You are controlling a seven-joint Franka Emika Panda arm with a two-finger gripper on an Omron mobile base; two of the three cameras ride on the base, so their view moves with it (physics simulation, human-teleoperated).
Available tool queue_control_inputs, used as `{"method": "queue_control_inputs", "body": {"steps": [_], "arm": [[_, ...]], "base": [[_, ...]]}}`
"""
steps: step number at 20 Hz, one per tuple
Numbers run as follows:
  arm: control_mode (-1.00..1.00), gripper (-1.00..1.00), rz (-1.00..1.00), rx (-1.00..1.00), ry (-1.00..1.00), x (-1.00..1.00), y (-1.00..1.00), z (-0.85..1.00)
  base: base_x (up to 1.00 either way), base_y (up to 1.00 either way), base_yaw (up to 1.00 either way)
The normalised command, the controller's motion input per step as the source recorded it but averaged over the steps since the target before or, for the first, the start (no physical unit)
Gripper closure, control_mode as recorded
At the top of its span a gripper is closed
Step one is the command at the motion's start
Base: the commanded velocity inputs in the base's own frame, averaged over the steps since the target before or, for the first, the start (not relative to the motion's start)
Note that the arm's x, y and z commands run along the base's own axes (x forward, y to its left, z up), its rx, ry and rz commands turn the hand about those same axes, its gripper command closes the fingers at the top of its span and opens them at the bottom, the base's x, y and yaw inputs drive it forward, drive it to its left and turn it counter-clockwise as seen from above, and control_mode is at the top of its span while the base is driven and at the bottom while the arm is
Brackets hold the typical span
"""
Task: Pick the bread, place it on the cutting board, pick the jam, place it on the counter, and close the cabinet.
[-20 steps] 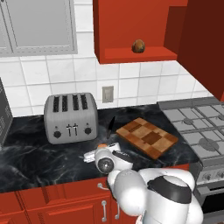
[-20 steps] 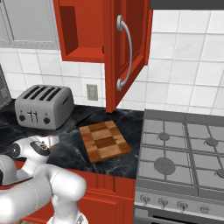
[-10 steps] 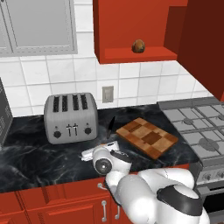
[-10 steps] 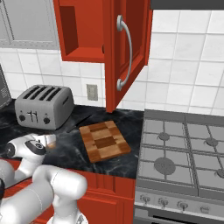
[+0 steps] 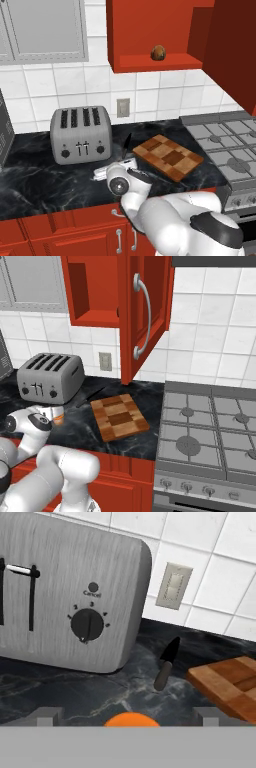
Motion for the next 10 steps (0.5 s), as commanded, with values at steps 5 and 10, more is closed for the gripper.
{"method": "queue_control_inputs", "body": {"steps": [5,10], "arm": [[-1.00,-1.00,0.00,0.00,0.00,0.00,-0.16,0.12],[-1.00,-1.00,0.01,0.00,0.00,0.00,-0.22,0.12]], "base": [[0.00,0.00,0.00],[0.00,0.00,0.00]]}}
